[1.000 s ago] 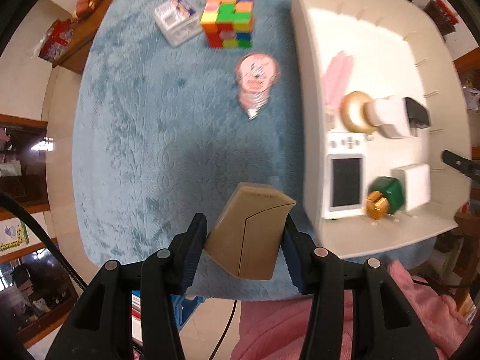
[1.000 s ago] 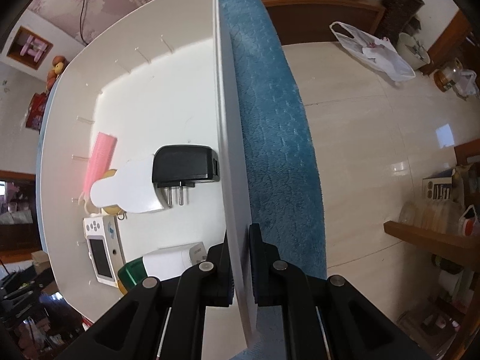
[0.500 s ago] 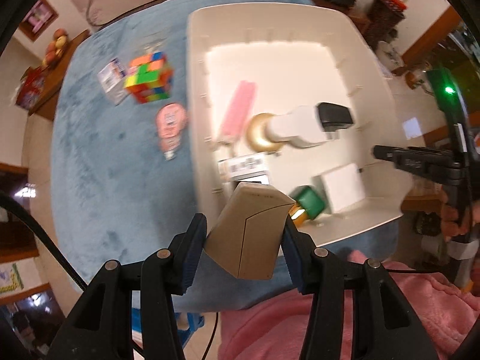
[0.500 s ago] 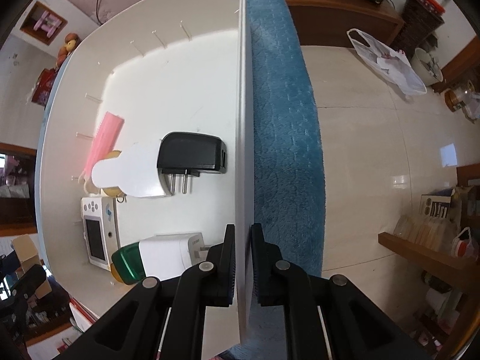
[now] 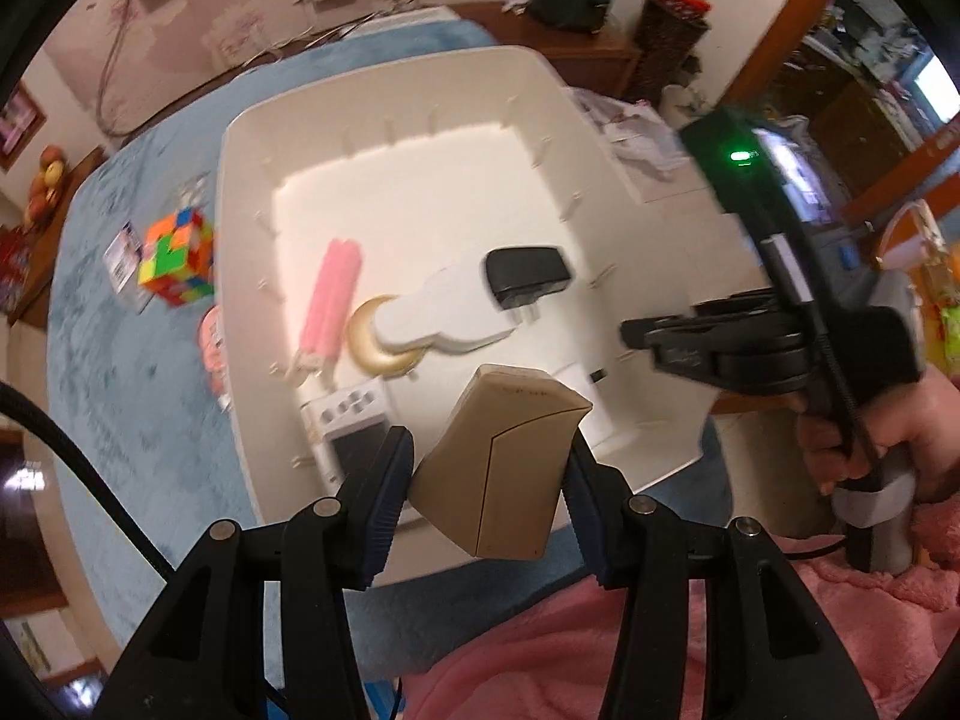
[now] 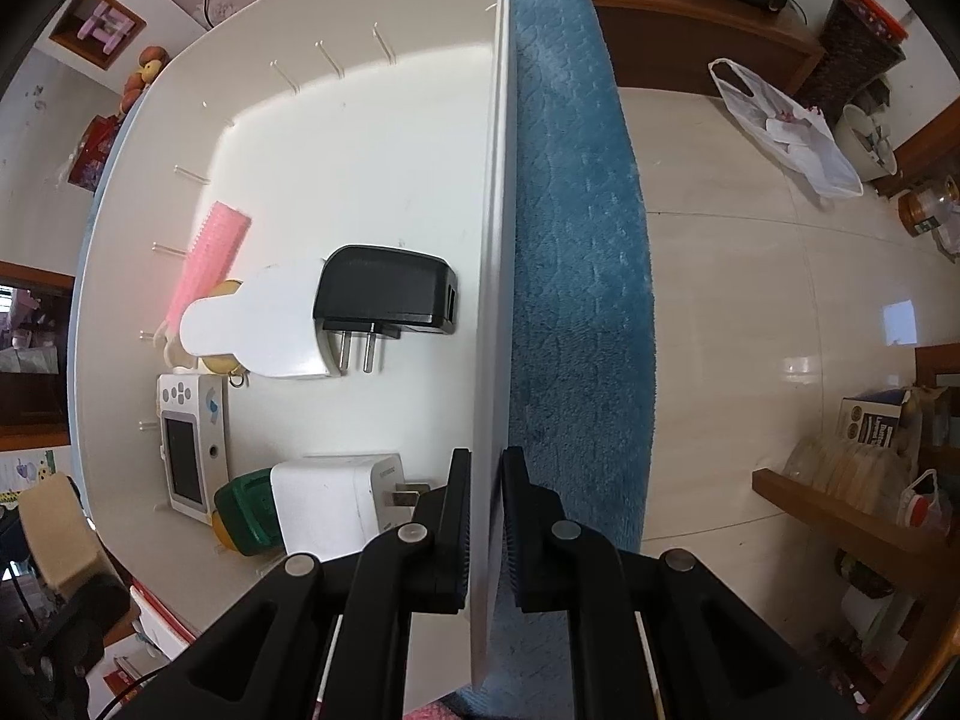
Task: Organize rigid objects
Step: 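Carry the beige cardboard piece into the tray and open the left gripper, then move the left tool to the Rubik's cube and grasp it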
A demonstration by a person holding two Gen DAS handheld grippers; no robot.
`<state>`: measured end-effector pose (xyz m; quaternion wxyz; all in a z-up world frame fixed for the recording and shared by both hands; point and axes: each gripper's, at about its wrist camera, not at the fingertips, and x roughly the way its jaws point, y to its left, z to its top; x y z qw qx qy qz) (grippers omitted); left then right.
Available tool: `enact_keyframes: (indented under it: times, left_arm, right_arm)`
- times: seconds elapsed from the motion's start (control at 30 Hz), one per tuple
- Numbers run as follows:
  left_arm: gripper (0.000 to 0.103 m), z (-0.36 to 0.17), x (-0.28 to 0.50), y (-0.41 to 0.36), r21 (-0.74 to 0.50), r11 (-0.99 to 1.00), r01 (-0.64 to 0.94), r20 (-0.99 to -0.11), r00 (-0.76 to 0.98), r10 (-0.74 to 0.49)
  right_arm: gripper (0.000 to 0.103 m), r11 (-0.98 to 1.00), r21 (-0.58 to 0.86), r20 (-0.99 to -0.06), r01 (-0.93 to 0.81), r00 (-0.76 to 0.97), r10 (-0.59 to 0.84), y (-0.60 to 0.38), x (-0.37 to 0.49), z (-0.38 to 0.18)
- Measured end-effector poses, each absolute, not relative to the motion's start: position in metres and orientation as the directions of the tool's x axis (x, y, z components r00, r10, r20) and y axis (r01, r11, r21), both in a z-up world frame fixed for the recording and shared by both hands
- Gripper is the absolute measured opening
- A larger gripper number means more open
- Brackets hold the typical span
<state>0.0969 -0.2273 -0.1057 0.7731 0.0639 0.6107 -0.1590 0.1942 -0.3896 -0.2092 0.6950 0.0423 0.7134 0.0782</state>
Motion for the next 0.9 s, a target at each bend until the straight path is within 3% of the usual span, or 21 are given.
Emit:
enact_keyframes:
  times: [0.13,0.27,0.33,0.9]
  left_arm:
    - [0.053,-0.104,0.096,-0.232,-0.087,0.942,0.325,-0.962,0.22,-0.165]
    - [0.074,-0.104,0.096,-0.227,-0.086,0.951,0.297,-0.96,0.232,-0.159]
    - [0.077,-0.104,0.097,-0.222,-0.085,0.957,0.278,-0.958,0.24,-0.154]
    - [0.078,-0.098,0.12,-0.146,-0.134,0.982,0.135,-0.944,0.284,-0.168]
  right_arm:
    - [0.011,0.984,0.169,-0.985,-0.049,-0.03,0.168,-0.389,0.194,-0.21]
    - [0.011,0.985,0.164,-0.986,-0.048,-0.03,0.162,-0.387,0.194,-0.209]
    - [0.011,0.986,0.159,-0.987,-0.046,-0.031,0.158,-0.386,0.194,-0.21]
    - [0.011,0.991,0.12,-0.991,0.057,-0.055,0.123,-0.387,0.195,-0.214]
